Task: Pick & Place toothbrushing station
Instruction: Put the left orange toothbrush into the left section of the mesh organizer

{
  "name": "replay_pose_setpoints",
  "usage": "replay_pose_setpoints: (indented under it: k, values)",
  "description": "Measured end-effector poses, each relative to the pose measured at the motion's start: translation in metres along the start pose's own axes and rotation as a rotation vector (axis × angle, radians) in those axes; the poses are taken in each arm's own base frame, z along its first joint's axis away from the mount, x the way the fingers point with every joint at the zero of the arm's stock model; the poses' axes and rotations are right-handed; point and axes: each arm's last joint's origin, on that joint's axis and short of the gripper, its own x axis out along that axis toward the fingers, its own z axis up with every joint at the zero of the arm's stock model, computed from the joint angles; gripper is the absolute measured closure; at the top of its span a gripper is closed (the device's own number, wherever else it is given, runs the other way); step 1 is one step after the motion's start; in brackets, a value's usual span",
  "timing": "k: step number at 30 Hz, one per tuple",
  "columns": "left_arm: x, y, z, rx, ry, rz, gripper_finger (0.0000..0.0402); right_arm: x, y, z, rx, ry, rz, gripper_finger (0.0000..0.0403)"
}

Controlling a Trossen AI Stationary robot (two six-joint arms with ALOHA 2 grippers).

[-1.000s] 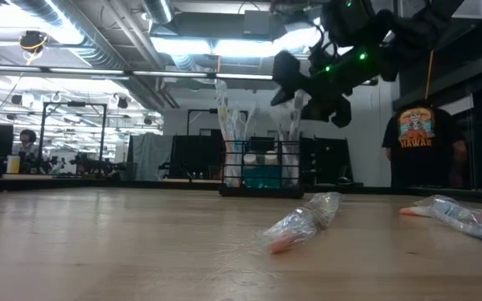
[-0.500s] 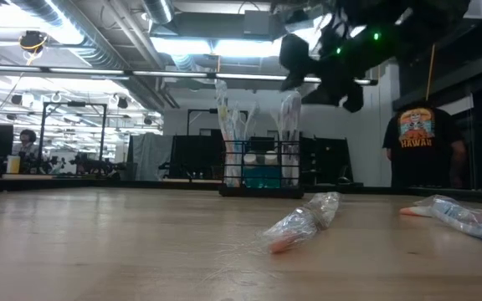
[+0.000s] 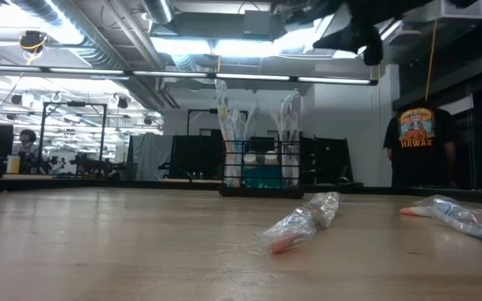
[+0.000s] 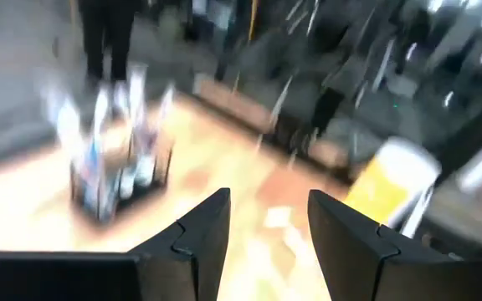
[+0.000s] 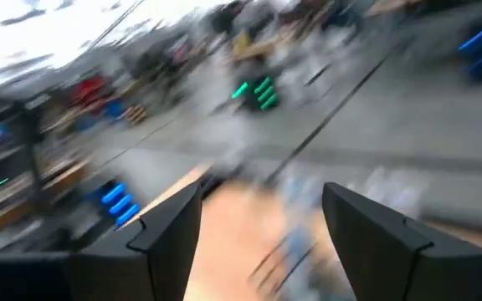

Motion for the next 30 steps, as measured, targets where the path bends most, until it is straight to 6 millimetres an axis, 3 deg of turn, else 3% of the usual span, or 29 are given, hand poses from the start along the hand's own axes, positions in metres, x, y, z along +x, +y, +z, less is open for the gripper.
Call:
replay_pose_setpoints:
  k: [3,6,11,14,17,20,25,30]
  values:
    - [0.017,0.021,-0.016,-0.118,0.22,0.129,0.0245,-0.027,0.007,-0.008,0.088,0.155,0.105,0.0152]
    - [0.036,0.036,-0.046,-0.158,0.443,0.281,0.0245,-0.055,0.014,-0.017,0.19,0.274,0.156,0.0152]
    - [0.06,0.039,-0.088,-0.247,0.66,0.362,0.0244,-0.091,0.035,-0.01,0.266,0.352,0.201,0.0152]
    - [0.062,0.035,-0.104,-0.278,0.791,0.4,0.0242,-0.105,0.048,-0.002,0.257,0.403,0.235,0.0152]
    - [0.054,0.022,-0.116,-0.156,0.903,0.281,0.0238,-0.116,0.06,0.011,0.26,0.423,0.277,0.0152]
    - [0.043,0.015,-0.127,-0.194,0.965,0.314,0.0232,-0.121,0.066,0.018,0.259,0.431,0.293,0.0152]
    - [0.037,0.011,-0.132,-0.729,0.839,0.565,0.0229,-0.124,0.071,0.027,0.305,0.432,0.312,0.0152]
    - [0.05,0.006,-0.131,-0.846,0.823,0.558,0.0232,-0.128,0.073,0.03,0.292,0.42,0.332,0.0152]
